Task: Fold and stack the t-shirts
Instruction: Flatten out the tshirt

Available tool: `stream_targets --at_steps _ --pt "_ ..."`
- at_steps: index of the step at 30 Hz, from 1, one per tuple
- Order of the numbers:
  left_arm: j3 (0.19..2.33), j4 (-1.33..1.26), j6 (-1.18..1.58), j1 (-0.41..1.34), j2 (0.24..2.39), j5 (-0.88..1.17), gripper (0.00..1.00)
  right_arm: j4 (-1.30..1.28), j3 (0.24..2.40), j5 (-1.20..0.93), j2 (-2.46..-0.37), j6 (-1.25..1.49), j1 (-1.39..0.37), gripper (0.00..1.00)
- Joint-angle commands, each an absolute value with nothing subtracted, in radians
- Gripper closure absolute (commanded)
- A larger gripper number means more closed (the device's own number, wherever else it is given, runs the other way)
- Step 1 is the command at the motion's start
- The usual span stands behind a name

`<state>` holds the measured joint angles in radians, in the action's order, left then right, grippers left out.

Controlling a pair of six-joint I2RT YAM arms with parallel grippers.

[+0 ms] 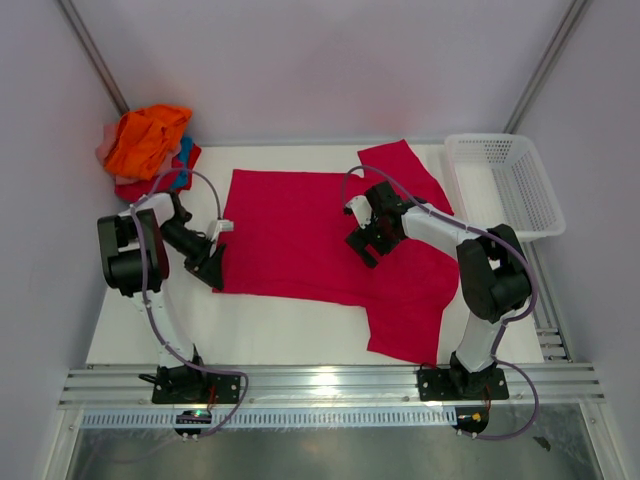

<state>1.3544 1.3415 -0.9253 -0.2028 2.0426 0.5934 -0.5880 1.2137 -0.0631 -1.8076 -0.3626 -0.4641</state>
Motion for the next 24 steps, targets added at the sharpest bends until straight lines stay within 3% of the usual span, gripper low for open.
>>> stream_targets --at_steps 1,11,19,24 --pt "1.378 1.661 -0.954 -0.178 2.057 0.589 0.28 -0.580 1.239 -0.054 -1.824 -0.351 -0.472 0.01" --pt "1.390 1.663 -0.959 -0.173 2.049 0.566 0.37 -0.583 1.243 -0.051 -1.830 -0.351 -0.472 0.01" --pt "1.384 1.661 -0.948 -0.175 2.028 0.483 0.52 -0.581 1.249 -0.043 -1.832 -0.353 -0.472 0.01" --pt "1.404 1.661 -0.940 -0.176 2.043 0.417 0.68 -0.581 1.253 -0.040 -1.833 -0.353 -0.472 0.01"
